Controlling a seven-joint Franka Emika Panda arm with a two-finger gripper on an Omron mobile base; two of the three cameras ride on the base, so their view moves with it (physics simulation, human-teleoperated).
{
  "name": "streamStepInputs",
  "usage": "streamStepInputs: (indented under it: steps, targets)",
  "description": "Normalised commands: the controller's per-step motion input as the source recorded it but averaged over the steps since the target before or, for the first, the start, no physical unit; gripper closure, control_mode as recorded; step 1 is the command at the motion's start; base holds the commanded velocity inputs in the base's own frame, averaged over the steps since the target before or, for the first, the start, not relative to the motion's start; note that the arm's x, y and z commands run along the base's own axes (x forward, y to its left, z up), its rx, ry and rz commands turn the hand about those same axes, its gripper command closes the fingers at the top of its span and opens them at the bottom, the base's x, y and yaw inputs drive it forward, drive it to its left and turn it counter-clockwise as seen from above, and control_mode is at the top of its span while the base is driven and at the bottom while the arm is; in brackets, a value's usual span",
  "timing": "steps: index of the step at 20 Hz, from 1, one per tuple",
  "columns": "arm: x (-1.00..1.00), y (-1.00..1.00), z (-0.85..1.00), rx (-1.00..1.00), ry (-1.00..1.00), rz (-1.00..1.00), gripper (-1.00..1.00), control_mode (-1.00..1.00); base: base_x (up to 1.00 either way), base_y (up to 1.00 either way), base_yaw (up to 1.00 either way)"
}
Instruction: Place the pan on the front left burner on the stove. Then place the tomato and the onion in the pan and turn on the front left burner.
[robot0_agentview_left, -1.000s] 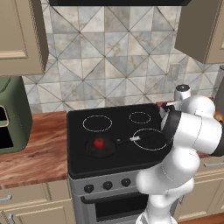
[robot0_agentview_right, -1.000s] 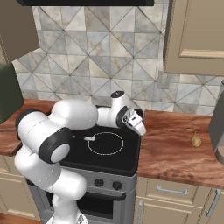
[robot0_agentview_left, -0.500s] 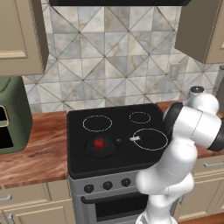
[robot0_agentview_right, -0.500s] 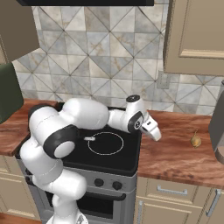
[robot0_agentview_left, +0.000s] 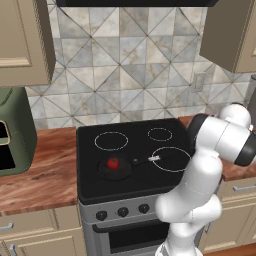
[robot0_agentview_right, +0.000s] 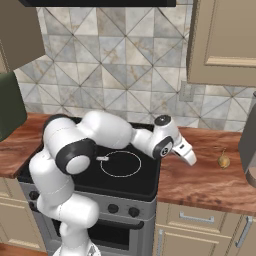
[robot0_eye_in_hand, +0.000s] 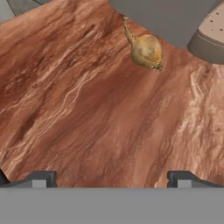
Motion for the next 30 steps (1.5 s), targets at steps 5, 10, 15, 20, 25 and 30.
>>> streamStepInputs:
  steps: [5,10,15,20,25,30]
  targets:
    - [-0.01,-0.46,0.00,-0.08,-0.07,0.00,-1.00,-1.00,0.00,0.00,0.00]
    - [0.00,-0.42,0.00,-0.08,-0.04,0.00,-1.00,-1.00,0.00,0.00,0.00]
    - [0.00,-0.38,0.00,-0.04,-0.01,0.00,-1.00,-1.00,0.00,0.00,0.00]
    - [0.00,-0.35,0.00,0.00,-0.01,0.00,-1.00,-1.00,0.00,0.00,0.00]
    - [0.00,-0.30,0.00,0.00,0.00,0.00,-1.00,-1.00,0.00,0.00,0.00]
    - [0.00,-0.27,0.00,0.00,-0.01,0.01,-1.00,-1.00,0.00,0.00,0.00]
